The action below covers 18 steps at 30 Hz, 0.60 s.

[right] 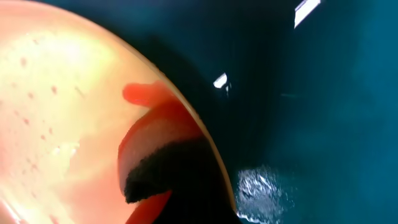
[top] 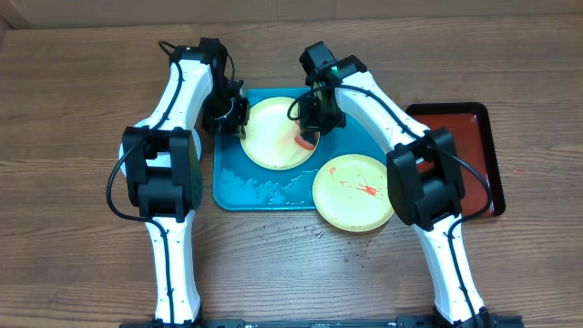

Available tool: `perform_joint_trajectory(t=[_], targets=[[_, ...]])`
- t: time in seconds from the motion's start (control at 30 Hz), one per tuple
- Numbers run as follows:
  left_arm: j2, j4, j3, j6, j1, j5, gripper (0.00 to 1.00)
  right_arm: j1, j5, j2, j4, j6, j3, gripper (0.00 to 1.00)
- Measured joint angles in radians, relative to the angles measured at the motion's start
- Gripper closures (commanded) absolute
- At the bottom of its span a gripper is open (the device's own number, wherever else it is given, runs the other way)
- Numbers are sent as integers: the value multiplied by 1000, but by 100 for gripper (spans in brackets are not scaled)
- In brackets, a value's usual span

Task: Clean dirty plates on tray and stack at the side
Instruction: 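Scrub the yellow plate with the sponge while left gripper holds its rim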

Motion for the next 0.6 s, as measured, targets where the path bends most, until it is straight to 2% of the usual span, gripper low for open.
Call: perform_joint_trajectory(t=[0.33, 0.6], targets=[[-2, -11, 0, 67, 37, 57, 96, 15, -164, 40, 179, -4, 5, 96], [-2, -14, -6, 148, 53, 152, 96, 97, -256, 52, 204, -5, 12, 96]])
